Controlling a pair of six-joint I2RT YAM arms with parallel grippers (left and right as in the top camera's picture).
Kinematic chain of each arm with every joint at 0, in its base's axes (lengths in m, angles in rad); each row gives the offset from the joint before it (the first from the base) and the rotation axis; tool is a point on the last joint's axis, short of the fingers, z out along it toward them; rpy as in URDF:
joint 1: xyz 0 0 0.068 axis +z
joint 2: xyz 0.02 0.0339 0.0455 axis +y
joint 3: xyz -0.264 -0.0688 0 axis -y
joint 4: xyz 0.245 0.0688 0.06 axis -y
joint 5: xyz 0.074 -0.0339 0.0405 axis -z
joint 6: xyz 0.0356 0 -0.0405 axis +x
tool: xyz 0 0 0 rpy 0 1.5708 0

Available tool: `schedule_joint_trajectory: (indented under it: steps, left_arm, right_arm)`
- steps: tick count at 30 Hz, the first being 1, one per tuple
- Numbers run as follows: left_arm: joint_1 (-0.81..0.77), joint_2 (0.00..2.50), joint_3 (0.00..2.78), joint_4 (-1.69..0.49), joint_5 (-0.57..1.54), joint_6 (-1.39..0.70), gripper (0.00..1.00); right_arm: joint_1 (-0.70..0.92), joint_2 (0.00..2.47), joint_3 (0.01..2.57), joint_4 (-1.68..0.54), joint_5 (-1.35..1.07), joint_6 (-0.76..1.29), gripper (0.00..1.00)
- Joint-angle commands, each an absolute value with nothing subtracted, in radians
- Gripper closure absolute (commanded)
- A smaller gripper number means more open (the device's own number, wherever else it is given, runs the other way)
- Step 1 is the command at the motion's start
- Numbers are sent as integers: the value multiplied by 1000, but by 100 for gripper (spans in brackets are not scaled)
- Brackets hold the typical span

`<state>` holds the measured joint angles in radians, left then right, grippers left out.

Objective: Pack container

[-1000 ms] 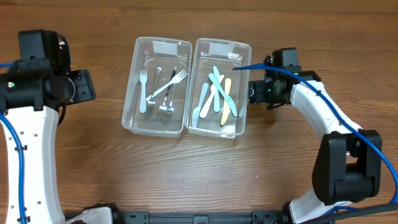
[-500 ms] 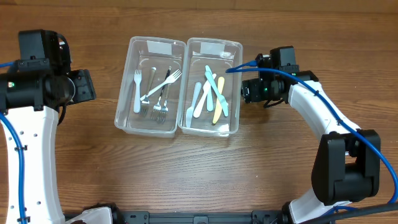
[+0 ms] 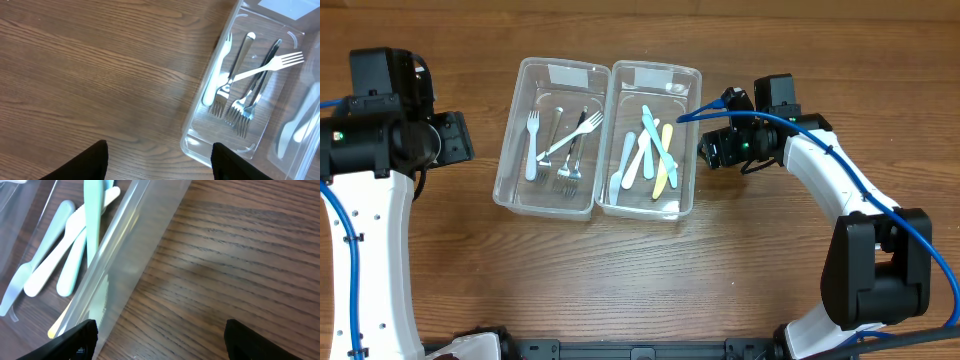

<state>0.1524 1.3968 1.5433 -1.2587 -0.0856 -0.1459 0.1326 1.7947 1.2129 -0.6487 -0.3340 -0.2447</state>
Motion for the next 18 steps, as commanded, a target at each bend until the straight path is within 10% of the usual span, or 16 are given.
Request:
schedule_joint_trajectory:
  steps: [1,18]
  left_arm:
    - [157,1378,1536,-1250,-89,-115,34]
    - [159,1345,1533,-966,-19,72,18]
  right_arm:
    - [141,1792,1236,-631,-276,-226,16]
    - [133,1727,1493,-609,52,-101,0]
